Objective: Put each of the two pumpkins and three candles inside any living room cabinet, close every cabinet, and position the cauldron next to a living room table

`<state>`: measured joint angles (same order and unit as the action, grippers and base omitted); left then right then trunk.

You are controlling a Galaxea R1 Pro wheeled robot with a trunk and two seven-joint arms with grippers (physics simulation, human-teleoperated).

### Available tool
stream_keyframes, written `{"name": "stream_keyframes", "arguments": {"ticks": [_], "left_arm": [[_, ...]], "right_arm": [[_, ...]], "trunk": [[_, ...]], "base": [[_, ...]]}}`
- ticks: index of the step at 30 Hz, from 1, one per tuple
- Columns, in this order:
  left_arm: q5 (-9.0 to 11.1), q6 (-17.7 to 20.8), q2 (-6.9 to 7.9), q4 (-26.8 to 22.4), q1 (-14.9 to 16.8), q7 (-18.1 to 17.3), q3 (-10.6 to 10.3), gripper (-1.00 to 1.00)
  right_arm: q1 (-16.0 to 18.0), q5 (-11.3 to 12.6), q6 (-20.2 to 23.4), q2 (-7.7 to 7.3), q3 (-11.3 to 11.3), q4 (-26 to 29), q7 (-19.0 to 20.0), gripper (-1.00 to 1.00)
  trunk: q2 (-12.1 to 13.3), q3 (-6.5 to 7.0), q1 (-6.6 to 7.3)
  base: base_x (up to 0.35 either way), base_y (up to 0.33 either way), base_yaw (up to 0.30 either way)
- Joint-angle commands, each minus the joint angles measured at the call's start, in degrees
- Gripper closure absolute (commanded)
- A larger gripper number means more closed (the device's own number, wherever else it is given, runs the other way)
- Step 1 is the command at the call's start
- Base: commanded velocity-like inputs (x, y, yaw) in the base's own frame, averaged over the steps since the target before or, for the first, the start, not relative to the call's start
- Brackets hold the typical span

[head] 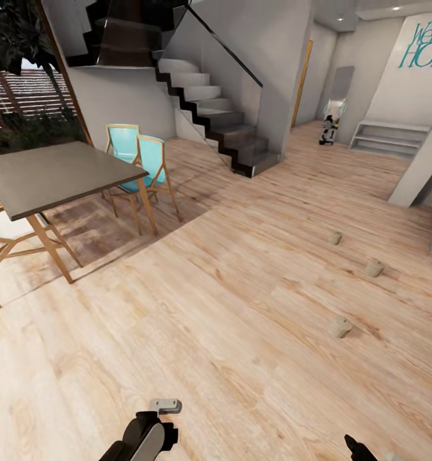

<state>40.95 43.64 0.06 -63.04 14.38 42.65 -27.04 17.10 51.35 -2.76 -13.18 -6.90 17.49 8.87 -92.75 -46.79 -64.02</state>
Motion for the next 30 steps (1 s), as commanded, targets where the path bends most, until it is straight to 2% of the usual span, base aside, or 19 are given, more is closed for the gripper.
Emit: {"name": "stream_keyframes", "arguments": {"ticks": [1,7,23,30], "left_arm": [[0.5,-0.3,0.03,0.1,0.0,0.5,-0.1,-1.00],[0.5,-1.0,0.02,0.4,0.0,0.5,-0.1,-1.00],[-0.3,-1.1,0.03,0.4,0.0,0.5,0.0,-1.00],[-0.4,-1.1,0.03,0.4,0.0,0.5,-0.1,-1.00]], "right_arm": [[0.0,0.6,-0.1,0.00,0.0,-0.1,0.4,-1.00],[0.0,0.7,-0.1,-0.01,0.0,-0.1,0.4,-1.00],[0.0,0.8,-0.1,-0.01,0.0,-0.1,0.4,-1.00],[0.0,0.8,-0.2,0.02,-0.1,-0.7,0.4,-1.00]], "trunk": [[0.0,0.04,-0.02],[0.0,0.53,-0.02],[0.0,1.84,-0.02],[0.0,2.41,-0.02]], "base": [[0.230,0.258,-0.171],[0.196,0.159,-0.174],[0.010,0.007,-0.175],[0.091,0.185,-0.175]]}}
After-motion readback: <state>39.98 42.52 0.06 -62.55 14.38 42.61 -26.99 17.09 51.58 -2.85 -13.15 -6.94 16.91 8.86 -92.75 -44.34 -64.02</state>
